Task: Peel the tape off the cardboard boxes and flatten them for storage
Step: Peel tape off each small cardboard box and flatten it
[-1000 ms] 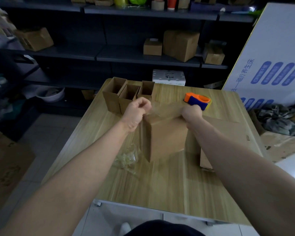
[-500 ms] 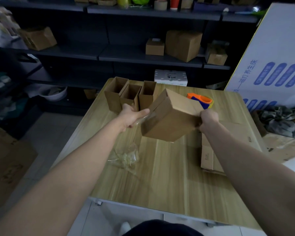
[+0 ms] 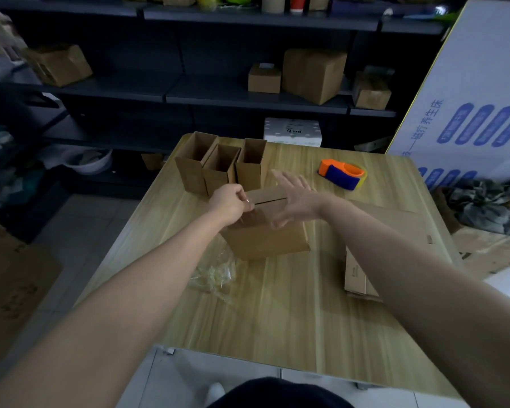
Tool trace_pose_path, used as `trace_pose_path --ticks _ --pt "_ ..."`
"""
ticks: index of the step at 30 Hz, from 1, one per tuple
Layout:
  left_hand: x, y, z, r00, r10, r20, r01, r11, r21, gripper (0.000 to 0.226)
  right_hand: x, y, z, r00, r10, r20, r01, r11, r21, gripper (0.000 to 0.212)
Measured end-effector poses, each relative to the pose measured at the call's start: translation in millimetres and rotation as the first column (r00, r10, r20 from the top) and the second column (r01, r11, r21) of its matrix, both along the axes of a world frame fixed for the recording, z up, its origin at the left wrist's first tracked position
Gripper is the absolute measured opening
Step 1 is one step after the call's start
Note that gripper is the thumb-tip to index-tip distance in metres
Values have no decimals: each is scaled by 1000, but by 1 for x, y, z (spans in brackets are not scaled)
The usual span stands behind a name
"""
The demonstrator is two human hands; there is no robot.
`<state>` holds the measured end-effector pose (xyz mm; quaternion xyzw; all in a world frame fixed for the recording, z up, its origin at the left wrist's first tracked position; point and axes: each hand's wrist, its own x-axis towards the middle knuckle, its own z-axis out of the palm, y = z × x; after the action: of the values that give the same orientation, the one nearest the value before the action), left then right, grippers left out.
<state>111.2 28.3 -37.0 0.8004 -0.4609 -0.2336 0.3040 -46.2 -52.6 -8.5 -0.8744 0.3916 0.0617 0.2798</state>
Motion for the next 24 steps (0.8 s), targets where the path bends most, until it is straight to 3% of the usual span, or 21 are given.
trace_pose_path --ticks 2,5,9,12,15,19,21,22,24 --pt "-3 -1 4 998 -42 -53 41 999 -32 10 9 1 -5 972 69 -226 -115 973 -200 131" --pt "1 1 12 965 -115 -235 90 989 -114 3 10 -3 -13 928 48 -369 -187 918 -350 132" --pt "15 9 19 885 -69 -461 -29 979 -203 5 -2 -12 -14 952 9 -307 -100 954 -283 120" --pt "28 14 10 872 96 -481 -193 969 -156 5 -10 -20 -12 978 -21 -210 -42 955 -293 117" --pt "39 13 3 790 316 -525 -412 908 -74 10 -18 -30 -6 979 -42 -198 -19 956 -293 116" --pt "86 24 -4 663 546 -512 -654 755 -41 26 -46 -47 -6 962 -194 -194 132 947 -292 115" --pt "100 31 -13 640 633 -436 -721 690 -57 24 -59 -54 -7 945 -275 -178 212 927 -309 115" --pt "100 32 -20 667 652 -361 -717 693 -75 19 -61 -55 -7 938 -308 -160 248 918 -310 114" --pt "90 31 -36 795 585 -160 -603 789 -116 14 -57 -54 -8 934 -338 -112 292 907 -304 113"
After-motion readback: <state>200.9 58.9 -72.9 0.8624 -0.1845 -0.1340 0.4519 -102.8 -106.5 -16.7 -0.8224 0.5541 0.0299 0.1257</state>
